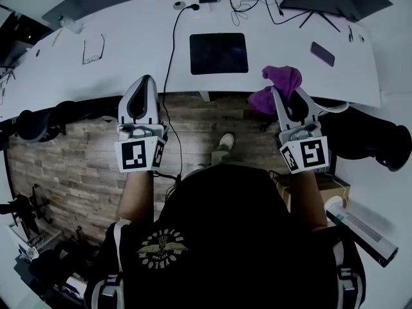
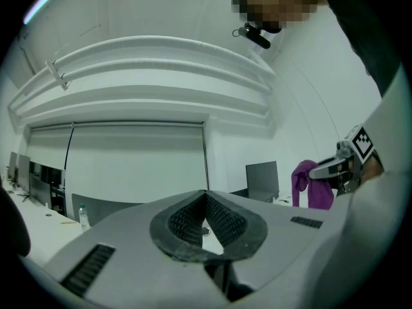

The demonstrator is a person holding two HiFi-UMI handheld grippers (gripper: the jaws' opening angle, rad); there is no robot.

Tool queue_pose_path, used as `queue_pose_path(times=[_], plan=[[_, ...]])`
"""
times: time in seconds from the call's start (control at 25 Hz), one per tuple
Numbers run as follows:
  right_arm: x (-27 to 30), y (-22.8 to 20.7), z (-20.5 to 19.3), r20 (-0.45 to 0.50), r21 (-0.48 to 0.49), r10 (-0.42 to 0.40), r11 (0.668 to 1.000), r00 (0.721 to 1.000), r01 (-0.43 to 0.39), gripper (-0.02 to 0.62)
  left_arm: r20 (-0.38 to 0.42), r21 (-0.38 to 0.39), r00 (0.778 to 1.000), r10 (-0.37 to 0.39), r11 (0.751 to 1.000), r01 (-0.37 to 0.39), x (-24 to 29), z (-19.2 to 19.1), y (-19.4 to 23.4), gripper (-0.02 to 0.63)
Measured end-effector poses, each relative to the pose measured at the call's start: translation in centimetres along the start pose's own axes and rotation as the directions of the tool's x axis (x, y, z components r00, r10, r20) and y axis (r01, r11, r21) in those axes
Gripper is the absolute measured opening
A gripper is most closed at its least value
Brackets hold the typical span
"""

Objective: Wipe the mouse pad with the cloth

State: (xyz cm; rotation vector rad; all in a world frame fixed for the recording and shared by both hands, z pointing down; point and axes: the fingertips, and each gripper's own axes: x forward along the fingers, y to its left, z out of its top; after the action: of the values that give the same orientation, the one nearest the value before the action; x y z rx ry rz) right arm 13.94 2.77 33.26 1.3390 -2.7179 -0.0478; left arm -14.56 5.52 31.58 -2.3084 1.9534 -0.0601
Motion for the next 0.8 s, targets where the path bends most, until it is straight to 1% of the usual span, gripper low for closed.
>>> queue_pose_path(times=[0.16, 0.36, 0.56, 0.8], plan=[[1.4, -1.7, 0.1, 0.009, 0.008, 0.035, 0.999, 0.999, -0.035, 0.098, 0.006, -0.012, 0.999, 0.038, 0.999, -0.038, 1.6, 0.4, 0.2, 0.002], [3.2, -2.7, 0.1, 0.011, 0.003, 0.085, 0.996, 0.996, -0.085, 0.098, 0.017, 0.004, 0.997, 0.08, 0.997, -0.08, 2.6, 0.8, 0.3, 0.002], [4.4, -2.3, 0.0, 0.015, 0.016, 0.118, 0.993, 0.993, -0.119, 0.098, 0.001, 0.013, 0.995, 0.104, 0.994, -0.104, 2.4, 0.4, 0.8, 0.002], [5.9, -1.4, 0.0, 0.015, 0.027, 0.14, 0.99, 0.99, -0.14, 0.098, 0.008, 0.033, 0.992, 0.128, 0.991, -0.128, 1.9, 0.9, 2.3, 0.002]])
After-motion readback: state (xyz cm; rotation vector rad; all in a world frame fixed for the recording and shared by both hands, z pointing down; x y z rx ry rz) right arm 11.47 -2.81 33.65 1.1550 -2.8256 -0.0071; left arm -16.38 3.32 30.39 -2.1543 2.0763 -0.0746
